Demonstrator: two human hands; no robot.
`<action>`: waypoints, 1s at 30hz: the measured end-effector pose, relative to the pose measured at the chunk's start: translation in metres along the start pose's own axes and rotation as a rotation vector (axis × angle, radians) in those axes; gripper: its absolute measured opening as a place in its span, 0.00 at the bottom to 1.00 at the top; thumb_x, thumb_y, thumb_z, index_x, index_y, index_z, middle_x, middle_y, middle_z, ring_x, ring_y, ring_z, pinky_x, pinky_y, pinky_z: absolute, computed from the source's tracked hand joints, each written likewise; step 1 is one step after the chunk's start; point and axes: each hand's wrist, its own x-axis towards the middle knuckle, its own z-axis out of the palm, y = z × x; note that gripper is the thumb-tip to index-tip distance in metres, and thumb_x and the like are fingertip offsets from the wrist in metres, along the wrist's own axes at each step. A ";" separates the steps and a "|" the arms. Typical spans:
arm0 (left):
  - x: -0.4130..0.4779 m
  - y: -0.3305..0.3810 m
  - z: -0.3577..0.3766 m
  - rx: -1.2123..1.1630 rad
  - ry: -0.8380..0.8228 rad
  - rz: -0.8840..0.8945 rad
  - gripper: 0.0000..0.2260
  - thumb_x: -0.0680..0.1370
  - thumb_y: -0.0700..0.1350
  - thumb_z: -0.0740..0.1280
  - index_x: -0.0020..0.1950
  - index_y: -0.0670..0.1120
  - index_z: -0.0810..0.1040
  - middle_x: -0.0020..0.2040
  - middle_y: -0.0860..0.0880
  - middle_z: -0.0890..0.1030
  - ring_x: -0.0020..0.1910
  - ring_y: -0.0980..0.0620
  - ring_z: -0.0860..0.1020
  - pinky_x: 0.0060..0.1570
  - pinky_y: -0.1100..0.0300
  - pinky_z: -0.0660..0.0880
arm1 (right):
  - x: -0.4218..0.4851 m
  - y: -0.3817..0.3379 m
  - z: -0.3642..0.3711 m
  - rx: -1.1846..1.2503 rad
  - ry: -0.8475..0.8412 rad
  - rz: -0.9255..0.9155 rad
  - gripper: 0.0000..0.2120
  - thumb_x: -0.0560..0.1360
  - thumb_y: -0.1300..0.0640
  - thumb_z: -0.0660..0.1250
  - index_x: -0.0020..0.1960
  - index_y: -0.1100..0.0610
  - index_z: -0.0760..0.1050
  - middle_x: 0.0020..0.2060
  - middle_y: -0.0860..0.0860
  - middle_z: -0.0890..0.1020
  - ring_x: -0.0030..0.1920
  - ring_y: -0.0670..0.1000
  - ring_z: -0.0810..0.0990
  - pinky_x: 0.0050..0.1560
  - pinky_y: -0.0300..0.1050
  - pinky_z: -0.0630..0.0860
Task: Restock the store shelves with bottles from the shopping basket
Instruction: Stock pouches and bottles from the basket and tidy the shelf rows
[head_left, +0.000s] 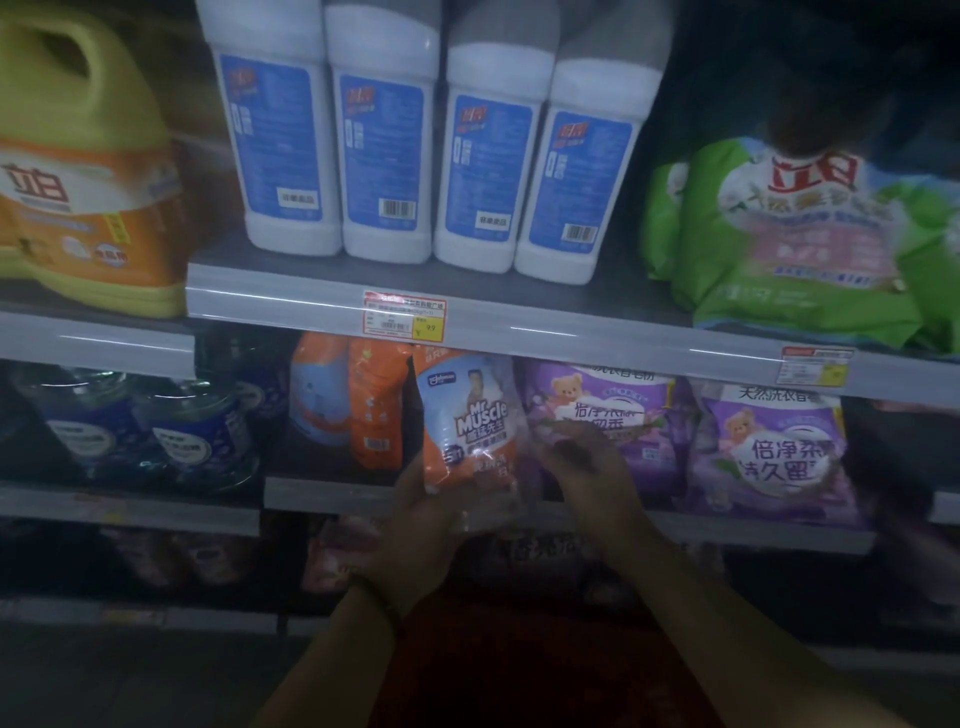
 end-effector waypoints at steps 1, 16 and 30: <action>-0.001 0.004 -0.004 -0.014 -0.021 -0.025 0.15 0.80 0.28 0.63 0.65 0.37 0.79 0.53 0.34 0.85 0.41 0.43 0.88 0.34 0.54 0.84 | 0.003 0.005 -0.002 0.081 -0.013 0.098 0.10 0.82 0.56 0.73 0.63 0.56 0.83 0.58 0.51 0.86 0.61 0.54 0.84 0.63 0.58 0.82; 0.025 0.016 -0.024 0.476 -0.069 0.064 0.14 0.84 0.41 0.69 0.69 0.51 0.77 0.63 0.51 0.86 0.61 0.50 0.85 0.60 0.44 0.84 | 0.032 0.050 0.002 0.325 -0.213 0.052 0.08 0.80 0.66 0.70 0.59 0.67 0.78 0.52 0.61 0.87 0.53 0.63 0.87 0.49 0.56 0.85; 0.060 -0.004 -0.009 0.604 0.078 0.375 0.37 0.84 0.25 0.56 0.59 0.71 0.81 0.56 0.63 0.86 0.56 0.62 0.84 0.52 0.68 0.80 | 0.065 0.064 0.040 0.111 -0.041 -0.042 0.15 0.82 0.65 0.70 0.67 0.56 0.76 0.60 0.49 0.87 0.61 0.49 0.87 0.58 0.60 0.87</action>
